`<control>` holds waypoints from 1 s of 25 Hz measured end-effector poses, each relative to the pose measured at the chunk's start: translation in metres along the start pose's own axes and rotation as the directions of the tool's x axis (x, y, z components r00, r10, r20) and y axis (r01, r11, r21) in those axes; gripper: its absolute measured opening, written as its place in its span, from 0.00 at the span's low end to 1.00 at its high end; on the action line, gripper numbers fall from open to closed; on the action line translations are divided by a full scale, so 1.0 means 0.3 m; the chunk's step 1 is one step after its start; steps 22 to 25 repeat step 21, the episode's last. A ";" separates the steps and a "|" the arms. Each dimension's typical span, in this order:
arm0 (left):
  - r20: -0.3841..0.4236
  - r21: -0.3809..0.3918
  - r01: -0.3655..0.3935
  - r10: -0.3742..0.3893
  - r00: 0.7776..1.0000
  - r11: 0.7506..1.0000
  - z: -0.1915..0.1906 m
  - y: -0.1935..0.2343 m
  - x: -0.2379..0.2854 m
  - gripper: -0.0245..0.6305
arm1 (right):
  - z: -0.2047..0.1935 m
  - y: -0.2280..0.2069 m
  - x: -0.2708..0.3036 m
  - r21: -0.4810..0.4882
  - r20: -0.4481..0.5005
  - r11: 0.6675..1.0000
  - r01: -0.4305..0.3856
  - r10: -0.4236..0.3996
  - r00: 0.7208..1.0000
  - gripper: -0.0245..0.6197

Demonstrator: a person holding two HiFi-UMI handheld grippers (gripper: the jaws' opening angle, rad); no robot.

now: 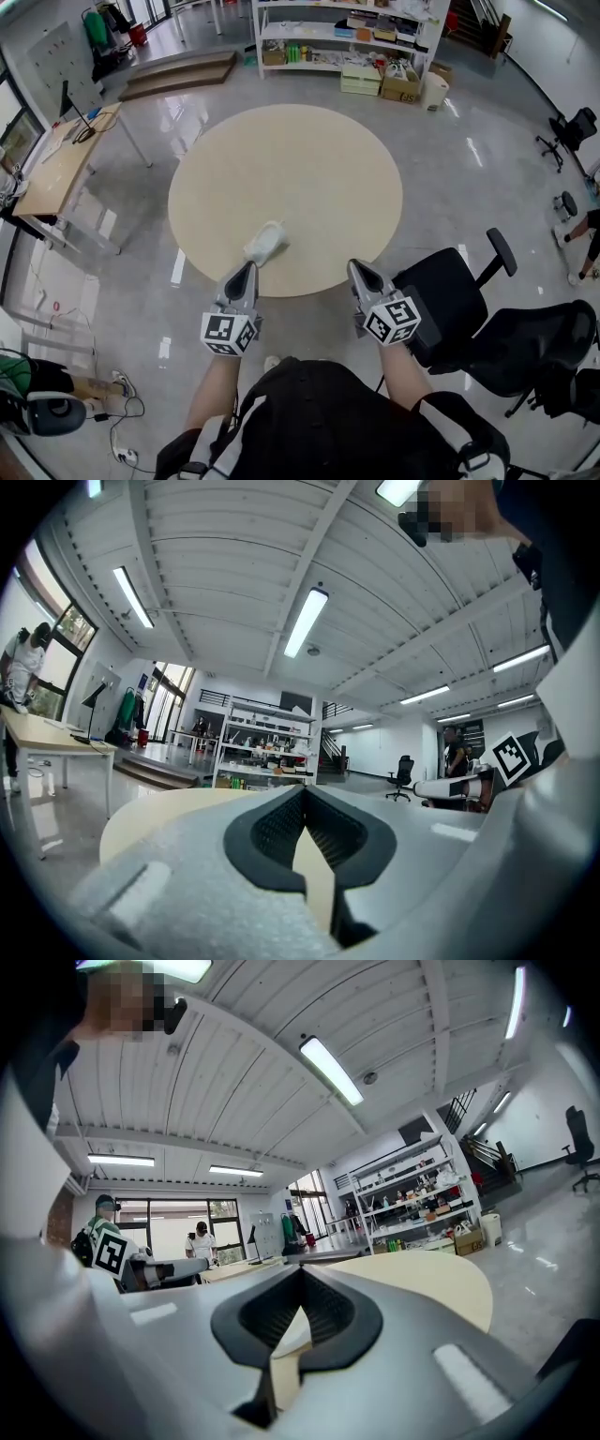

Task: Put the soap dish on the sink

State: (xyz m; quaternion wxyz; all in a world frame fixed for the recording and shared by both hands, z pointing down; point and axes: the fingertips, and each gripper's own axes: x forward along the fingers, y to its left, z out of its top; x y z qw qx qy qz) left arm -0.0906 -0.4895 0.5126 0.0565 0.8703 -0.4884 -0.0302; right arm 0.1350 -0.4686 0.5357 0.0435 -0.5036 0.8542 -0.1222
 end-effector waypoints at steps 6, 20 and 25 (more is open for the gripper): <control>-0.005 -0.027 0.001 -0.002 1.000 1.000 -0.005 0.059 -0.018 0.04 | 0.000 0.040 0.021 -0.001 0.008 1.000 0.011 -0.011 1.000 0.05; -0.010 -0.037 0.038 -0.038 0.999 0.999 -0.013 0.064 0.014 0.04 | 0.016 0.029 0.011 -0.010 0.022 0.999 0.038 -0.037 0.999 0.05; -0.012 -0.038 0.039 -0.040 0.999 0.999 -0.016 0.064 0.013 0.04 | 0.017 0.031 0.013 -0.013 0.024 0.999 0.036 -0.036 0.999 0.05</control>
